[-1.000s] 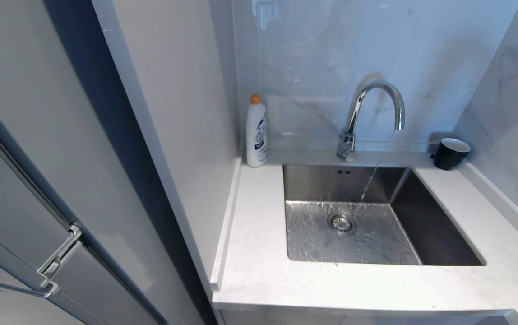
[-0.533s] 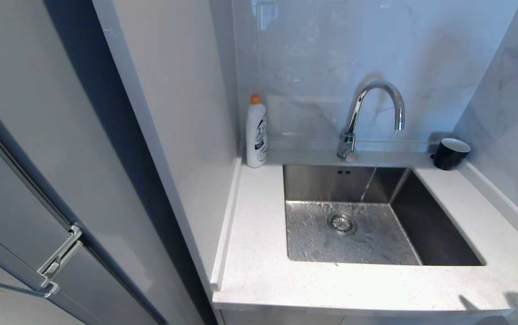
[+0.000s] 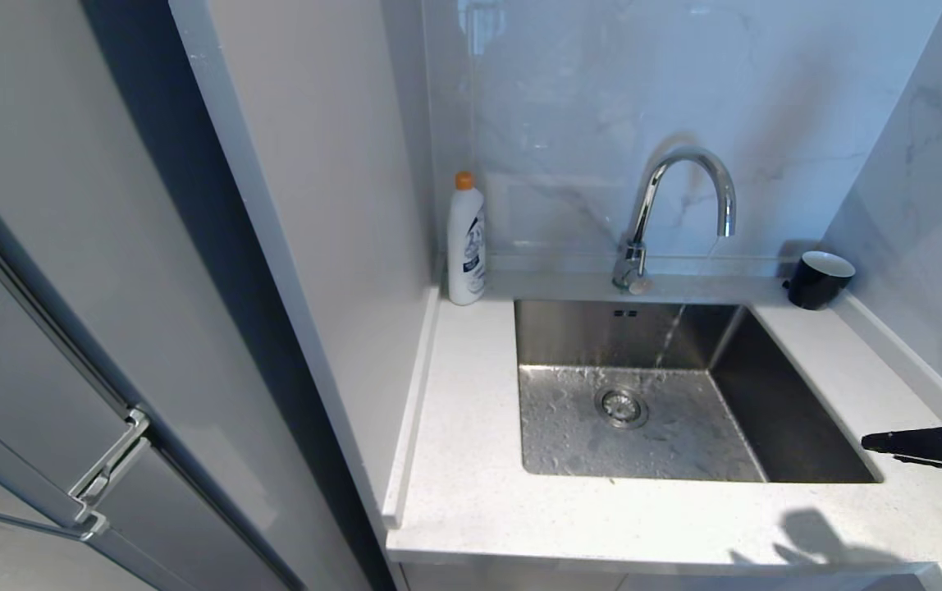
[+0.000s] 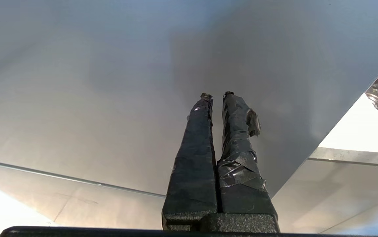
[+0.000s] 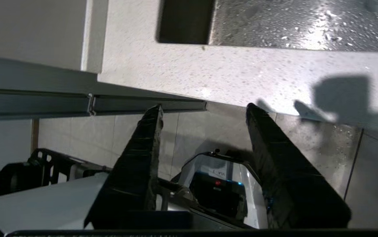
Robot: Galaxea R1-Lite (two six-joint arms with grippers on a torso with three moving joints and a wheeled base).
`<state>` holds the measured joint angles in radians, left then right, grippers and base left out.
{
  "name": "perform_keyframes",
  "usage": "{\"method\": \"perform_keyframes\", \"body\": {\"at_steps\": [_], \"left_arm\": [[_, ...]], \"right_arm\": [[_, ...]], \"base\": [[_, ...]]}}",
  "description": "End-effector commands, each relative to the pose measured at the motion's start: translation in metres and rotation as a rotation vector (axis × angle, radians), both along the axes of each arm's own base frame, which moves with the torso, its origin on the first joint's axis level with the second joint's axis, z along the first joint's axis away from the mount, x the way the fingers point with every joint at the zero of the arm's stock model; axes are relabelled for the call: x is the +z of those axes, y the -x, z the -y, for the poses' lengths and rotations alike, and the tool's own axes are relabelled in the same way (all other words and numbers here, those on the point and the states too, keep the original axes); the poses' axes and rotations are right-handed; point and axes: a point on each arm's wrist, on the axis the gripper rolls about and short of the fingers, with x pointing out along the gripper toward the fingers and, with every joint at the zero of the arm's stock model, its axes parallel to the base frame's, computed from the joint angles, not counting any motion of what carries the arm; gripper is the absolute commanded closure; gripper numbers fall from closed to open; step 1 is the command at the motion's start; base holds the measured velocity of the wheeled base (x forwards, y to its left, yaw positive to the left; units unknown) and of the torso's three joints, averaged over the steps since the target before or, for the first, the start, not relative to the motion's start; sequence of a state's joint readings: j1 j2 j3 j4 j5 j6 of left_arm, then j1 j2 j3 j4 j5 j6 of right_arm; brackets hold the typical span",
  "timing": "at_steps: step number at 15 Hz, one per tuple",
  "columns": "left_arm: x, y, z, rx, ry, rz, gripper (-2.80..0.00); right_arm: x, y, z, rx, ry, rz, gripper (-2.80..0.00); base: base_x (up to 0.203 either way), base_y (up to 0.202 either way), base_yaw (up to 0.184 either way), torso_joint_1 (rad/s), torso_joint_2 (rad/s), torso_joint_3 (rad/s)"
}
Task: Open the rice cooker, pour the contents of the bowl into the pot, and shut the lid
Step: Turn off the tap
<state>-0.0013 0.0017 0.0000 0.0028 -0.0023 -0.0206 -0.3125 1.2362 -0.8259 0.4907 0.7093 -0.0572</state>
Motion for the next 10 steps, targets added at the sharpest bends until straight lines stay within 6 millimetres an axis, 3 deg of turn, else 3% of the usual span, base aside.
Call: {"method": "perform_keyframes", "body": {"at_steps": [1, 3, 5, 10], "left_arm": [[0.0, 0.0, 0.0, -0.001, 0.001, -0.002, 0.0], [0.0, 0.0, 0.0, -0.001, 0.001, -0.002, 0.0], [0.0, 0.0, 0.0, -0.001, 0.001, -0.002, 0.0], [0.0, 0.0, 0.0, 0.001, 0.001, -0.002, 0.0]], "right_arm": [[0.005, -0.017, -0.031, 0.101, 0.016, -0.029, 0.0], [0.002, -0.042, -0.064, 0.114, 0.088, -0.044, 0.0], [-0.01, -0.08, -0.093, 0.067, 0.129, -0.036, 0.0], [-0.023, -0.163, -0.135, 0.028, 0.127, 0.028, 0.0]], "base": [[0.0, 0.0, 0.0, 0.0, 0.0, 0.0], [0.0, 0.0, 0.0, 0.0, 0.0, 0.0], [0.0, 0.0, 0.0, 0.0, 0.0, 0.0], [0.0, 0.0, 0.0, 0.0, 0.0, 0.0]]}}
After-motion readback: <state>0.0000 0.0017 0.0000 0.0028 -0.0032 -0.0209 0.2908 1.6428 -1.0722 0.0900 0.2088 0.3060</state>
